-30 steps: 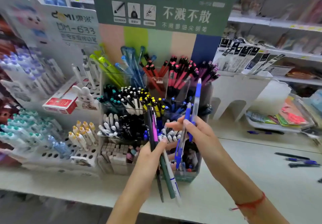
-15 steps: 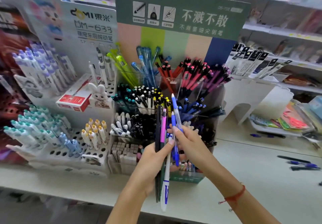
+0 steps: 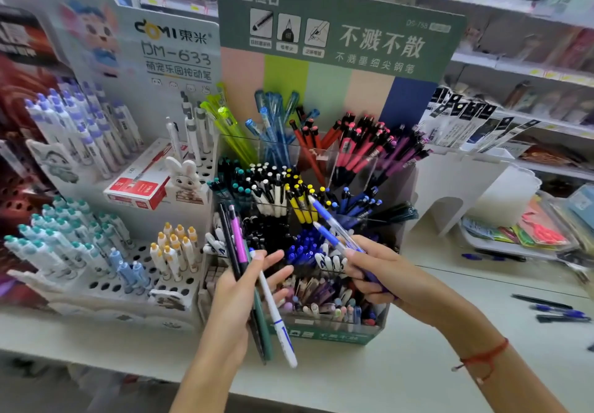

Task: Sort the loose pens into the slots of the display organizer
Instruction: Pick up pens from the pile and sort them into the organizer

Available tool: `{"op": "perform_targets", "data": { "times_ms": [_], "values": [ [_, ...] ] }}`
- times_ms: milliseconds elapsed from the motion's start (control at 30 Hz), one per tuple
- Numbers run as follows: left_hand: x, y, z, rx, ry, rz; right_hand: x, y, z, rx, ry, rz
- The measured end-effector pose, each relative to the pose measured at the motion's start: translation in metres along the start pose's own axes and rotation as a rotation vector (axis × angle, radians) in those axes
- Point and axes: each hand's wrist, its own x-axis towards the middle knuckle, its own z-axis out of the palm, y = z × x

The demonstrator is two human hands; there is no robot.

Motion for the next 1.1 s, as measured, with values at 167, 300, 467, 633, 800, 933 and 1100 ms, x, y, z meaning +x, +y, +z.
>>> {"op": "perform_targets", "data": {
  "times_ms": [167,300,467,633,800,933,1100],
  "values": [
    [0.006,0.005,-0.016,-0.096,0.086,0.039,0.012,0.0,-0.009,-0.453,0.111,0.085],
    [0.008,0.003,-0.014,-0.123,0.091,0.019,0.025,-0.001,-0.003,-0.848,0.256,-0.085],
    [0.006,0.006,-0.012,-0.103,0.045,0.041,0.018,-0.028,-0.014,-1.039,0.417,-0.154],
    [0.004,0.008,-0.012,-0.087,0.03,0.058,0.036,-0.041,-0.001,-1.192,0.419,-0.21],
    [0.002,0.004,-0.013,-0.072,0.012,0.037,0.076,-0.028,0.023,-1.346,0.391,-0.212],
    [0.0,0.003,-0.017,-0.074,0.015,0.03,0.079,-0.007,0.019,-1.136,0.509,-0.327],
    [0.001,0.004,-0.022,-0.109,0.047,0.028,0.065,0.009,0.015,-0.502,0.513,-0.453]
  ]
}}
